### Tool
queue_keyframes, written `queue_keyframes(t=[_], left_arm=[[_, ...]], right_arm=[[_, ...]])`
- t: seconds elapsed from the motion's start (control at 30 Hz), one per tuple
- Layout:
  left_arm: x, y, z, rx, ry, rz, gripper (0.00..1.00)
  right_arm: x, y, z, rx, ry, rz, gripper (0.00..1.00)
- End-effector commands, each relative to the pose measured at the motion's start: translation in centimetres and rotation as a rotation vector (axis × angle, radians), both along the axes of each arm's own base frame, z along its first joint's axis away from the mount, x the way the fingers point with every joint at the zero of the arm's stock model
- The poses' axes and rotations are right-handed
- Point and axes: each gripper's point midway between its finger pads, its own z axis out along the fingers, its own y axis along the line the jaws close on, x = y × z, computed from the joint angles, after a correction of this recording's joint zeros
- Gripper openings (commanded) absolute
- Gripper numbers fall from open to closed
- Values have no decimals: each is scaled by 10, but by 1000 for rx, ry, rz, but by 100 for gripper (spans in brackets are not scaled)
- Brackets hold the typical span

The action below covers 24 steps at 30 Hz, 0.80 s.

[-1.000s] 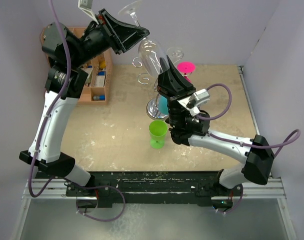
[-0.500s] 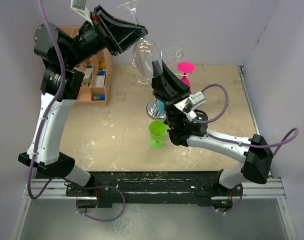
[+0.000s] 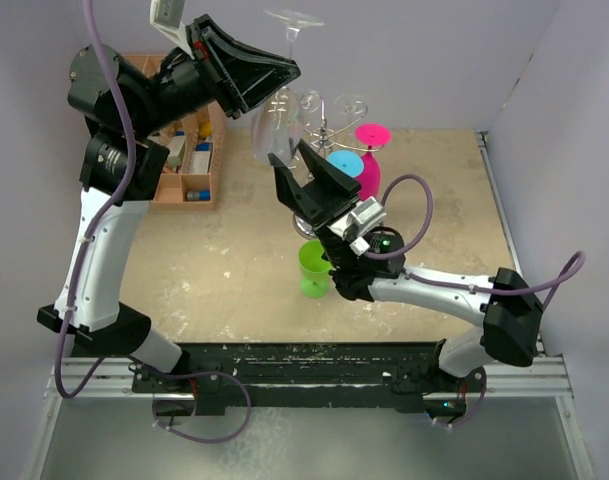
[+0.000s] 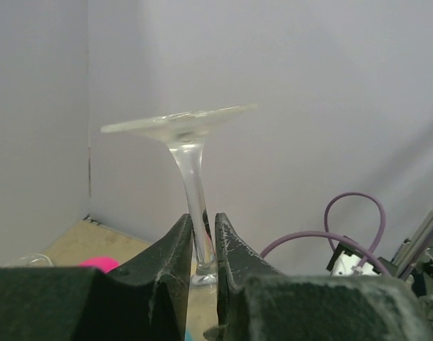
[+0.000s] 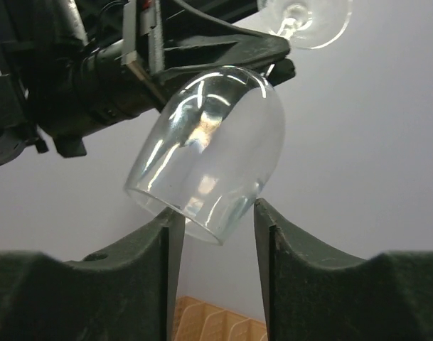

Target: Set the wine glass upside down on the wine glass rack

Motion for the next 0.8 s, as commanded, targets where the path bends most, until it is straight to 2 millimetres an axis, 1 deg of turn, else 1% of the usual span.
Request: queue_keyframes(t=[0.0,0.1,0.13,0.2,0.23,0.27,0.3,0.37,0.43,0.5,0.6,0.7,0.77], left_arm=[[13,11,17,-2,-142,120,0],[11,14,21,10,-180,147,0],[9,16,24,11,-199,156,0],[6,19,27,17,-229,172,0],[6,21,28,25,-251,188,0],[6,23,29,33,-267,206,0],[6,26,30,43,-286,226,0],[8,30,27,72,-319,266,0],[10,34,22,104,-350,302,0],[14,36,13,147,-390,336,0],[20,44,-8,225,-464,404,0],[17,48,-41,306,-562,431,0],[16,52,-64,358,-576,446,0]], right_arm=[[-34,-18,22,45,-113,37,47],[-35,-30,22,49,-109,3,53],[-37,-37,24,56,-112,-10,56],[-37,-46,23,50,-110,-43,68],[-39,-53,26,55,-110,-57,69],[-38,-54,16,28,-97,-69,69],[-38,-59,13,22,-88,-82,69],[-39,-77,8,30,-68,-112,71],[-40,-89,-2,10,-44,-136,71],[-43,-103,-7,-8,-25,-155,72],[-50,-125,-6,-14,-5,-163,72],[-52,-131,-7,-69,65,-117,73],[-51,-135,-6,-113,123,-103,72]])
